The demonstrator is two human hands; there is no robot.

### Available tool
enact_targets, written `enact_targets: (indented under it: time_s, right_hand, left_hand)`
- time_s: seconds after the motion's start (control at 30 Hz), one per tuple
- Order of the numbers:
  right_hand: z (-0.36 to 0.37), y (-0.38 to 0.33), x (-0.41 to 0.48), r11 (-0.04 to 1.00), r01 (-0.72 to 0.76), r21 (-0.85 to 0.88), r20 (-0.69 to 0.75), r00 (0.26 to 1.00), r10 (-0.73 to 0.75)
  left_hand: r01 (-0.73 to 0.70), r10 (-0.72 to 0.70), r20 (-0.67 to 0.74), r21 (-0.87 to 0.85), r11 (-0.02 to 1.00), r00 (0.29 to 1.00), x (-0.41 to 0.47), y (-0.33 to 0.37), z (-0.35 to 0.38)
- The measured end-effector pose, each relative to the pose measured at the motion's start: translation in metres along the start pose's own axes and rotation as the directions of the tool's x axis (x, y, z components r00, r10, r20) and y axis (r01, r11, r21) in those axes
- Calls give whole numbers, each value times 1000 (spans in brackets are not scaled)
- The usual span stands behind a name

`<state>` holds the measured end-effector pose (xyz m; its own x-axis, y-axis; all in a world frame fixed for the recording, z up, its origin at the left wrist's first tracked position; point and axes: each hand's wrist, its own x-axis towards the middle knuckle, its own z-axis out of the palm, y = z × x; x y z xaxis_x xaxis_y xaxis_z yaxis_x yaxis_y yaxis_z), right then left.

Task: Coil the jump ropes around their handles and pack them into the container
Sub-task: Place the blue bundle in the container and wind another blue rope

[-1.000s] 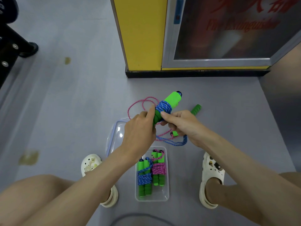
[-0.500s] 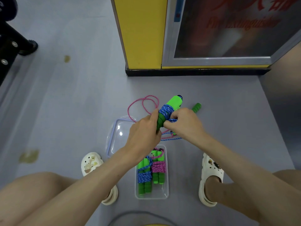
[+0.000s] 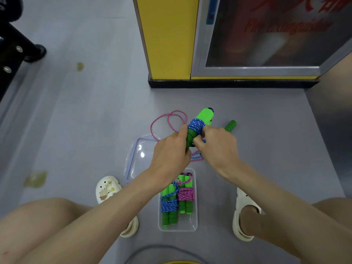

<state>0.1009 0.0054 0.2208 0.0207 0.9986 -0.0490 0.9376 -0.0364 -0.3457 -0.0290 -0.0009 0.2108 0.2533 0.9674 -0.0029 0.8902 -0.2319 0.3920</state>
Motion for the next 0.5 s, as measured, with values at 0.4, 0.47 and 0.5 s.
enact_targets:
  time_s: [0.4,0.47,0.5]
  right_hand:
    - [0,4,7,993,-53,110,159,987,35]
    - [-2,6,10,959,-164,232,331,940,81]
    - [-3,6,11,901,-279,331,441,890,114]
  left_hand:
    - [-8,7,12,126,992,1000,-3,-5,2]
    - [-22,17,23,211,977,1000,-5,-4,4]
    - [-26,18,35,247,969,999,-6,-3,4]
